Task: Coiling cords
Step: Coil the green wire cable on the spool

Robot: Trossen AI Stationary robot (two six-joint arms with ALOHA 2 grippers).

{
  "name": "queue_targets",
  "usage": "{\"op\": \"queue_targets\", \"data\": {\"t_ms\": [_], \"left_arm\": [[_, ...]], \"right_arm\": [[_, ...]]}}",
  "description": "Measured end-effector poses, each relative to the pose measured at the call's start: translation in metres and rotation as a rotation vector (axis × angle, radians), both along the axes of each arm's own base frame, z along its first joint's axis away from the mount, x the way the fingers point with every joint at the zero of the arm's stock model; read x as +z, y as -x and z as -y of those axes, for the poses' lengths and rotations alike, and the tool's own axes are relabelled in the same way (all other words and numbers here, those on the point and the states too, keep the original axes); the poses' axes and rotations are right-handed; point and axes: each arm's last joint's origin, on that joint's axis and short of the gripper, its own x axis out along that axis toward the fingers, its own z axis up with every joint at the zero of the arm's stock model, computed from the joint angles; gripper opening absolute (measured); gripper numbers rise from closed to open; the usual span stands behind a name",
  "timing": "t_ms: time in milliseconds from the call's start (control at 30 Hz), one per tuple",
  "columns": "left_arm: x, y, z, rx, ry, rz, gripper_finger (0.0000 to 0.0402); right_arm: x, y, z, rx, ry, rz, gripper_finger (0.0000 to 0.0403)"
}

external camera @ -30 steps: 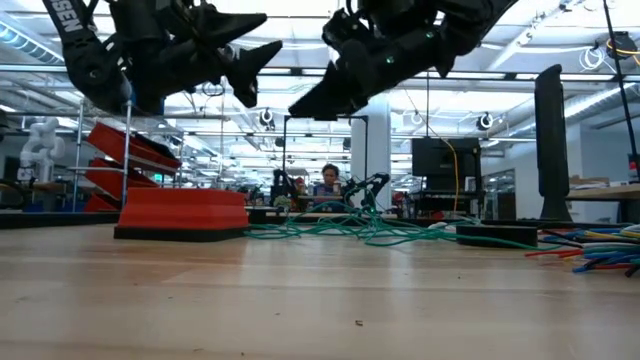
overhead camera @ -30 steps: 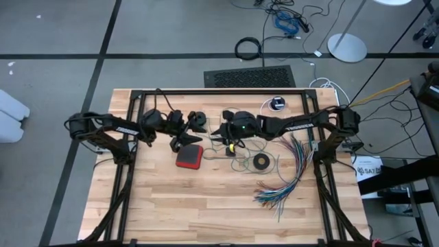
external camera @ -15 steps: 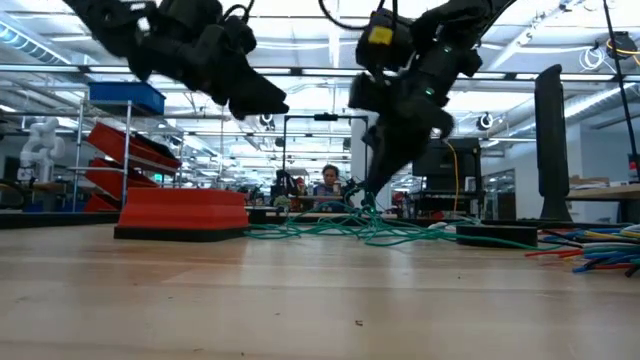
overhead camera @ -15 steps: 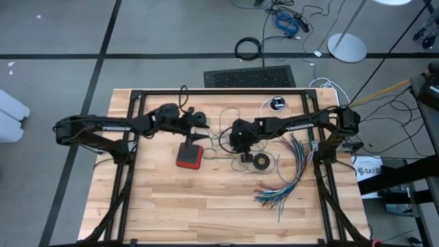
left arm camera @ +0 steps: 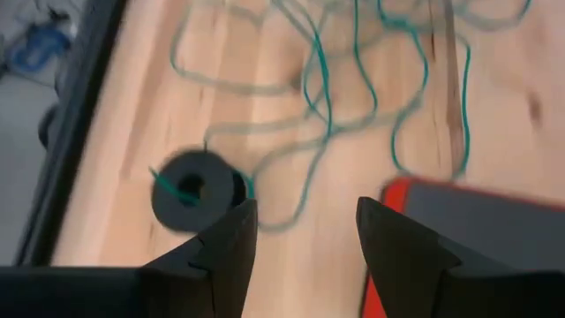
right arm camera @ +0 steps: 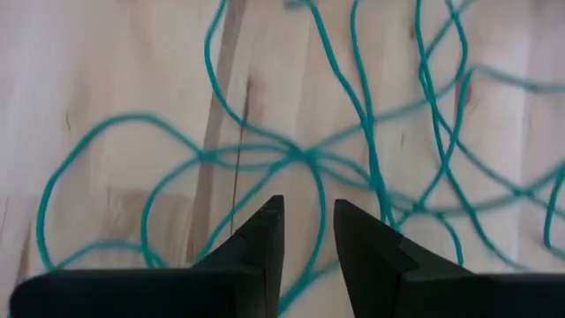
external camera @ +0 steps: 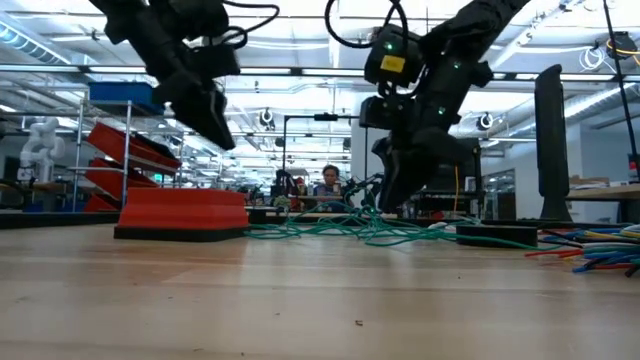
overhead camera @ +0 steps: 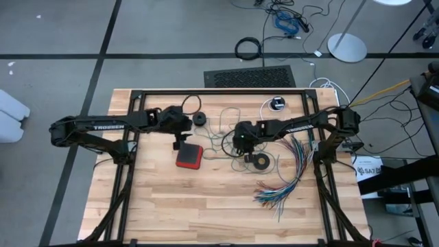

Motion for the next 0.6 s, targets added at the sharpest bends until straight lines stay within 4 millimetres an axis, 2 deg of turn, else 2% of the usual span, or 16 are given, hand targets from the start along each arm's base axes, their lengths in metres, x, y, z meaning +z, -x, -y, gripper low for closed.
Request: {"op": "queue_targets", "data": {"t_ms": [167,333,467,600], "left_arm": [[-0.004,0.004,0.000,0.061,0.024,-0.037,0.0203],[-0.015,0.008,-0.001,0.136,-0.025,-0.061,0.0203],[-0.027,0.007,-0.002,0.144,-0.045,-0.005,0.0203],[-0.037,0.007,-0.004,0.161,-0.074,0.090,0.0203]], "right_arm": [[0.000,-0.008,-0.007,0.099,-0.005,0.150,0.0089],[0.009,-0.019,-0.011,0.223,-0.015,0.308,0.0089],[0.017,-0.025,-0.008,0.253,0.051,0.413,0.0089],[0.026,-0.030,0.002,0.212,0.136,0.501,0.0089]]}}
